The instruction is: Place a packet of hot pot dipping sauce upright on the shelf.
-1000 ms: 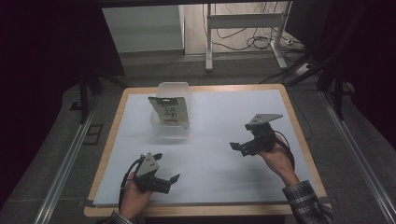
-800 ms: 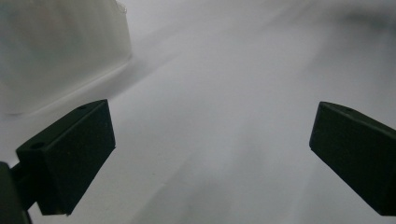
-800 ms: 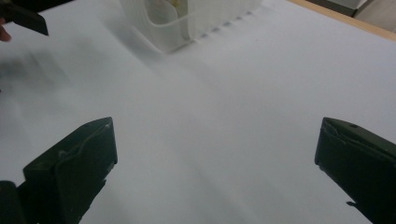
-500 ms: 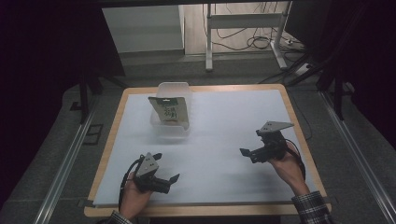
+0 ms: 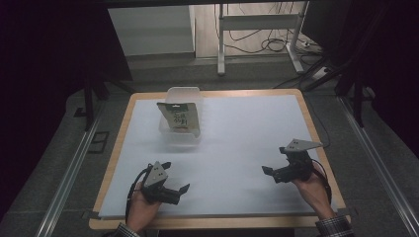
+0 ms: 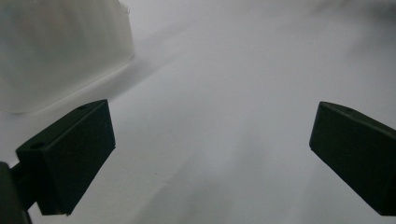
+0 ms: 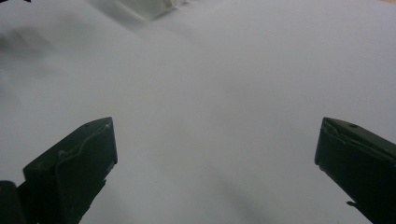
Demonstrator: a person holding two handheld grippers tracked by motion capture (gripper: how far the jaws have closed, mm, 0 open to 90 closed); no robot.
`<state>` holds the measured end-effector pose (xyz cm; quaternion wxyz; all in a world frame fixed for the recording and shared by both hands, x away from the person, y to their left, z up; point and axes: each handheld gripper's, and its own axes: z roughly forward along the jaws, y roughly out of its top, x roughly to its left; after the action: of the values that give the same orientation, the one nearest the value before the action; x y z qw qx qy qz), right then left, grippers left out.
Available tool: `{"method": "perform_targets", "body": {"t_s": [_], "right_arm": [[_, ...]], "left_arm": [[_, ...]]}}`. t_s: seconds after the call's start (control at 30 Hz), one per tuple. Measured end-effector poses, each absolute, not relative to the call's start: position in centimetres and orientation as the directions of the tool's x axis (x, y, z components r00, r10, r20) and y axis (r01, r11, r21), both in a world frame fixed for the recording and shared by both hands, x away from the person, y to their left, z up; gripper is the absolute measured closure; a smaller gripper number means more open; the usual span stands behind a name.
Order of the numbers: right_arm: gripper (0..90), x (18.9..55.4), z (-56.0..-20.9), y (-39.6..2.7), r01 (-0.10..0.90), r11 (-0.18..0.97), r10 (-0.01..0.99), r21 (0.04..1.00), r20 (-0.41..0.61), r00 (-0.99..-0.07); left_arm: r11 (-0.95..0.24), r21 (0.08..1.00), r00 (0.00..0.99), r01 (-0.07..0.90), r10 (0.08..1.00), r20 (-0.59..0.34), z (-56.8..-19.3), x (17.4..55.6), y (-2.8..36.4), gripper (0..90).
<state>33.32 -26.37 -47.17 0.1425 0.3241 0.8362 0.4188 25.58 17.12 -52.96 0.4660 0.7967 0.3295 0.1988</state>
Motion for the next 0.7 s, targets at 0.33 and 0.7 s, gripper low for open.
{"method": "perform_targets", "body": {"t_s": [0.33,0.7], "right_arm": [[0.0,32.2,-48.2,-28.0,0.463,0.428,0.680,0.776,0.061,-0.731],[0.0,32.0,-49.6,-29.6,0.527,0.424,0.713,0.737,0.087,-0.696]], "left_arm": [[-0.356,0.871,0.705,0.338,0.709,0.016,-53.0,25.6,17.0,0.0],[-0.362,0.868,0.702,0.340,0.712,0.022,-53.0,25.6,17.0,0.0]]}}
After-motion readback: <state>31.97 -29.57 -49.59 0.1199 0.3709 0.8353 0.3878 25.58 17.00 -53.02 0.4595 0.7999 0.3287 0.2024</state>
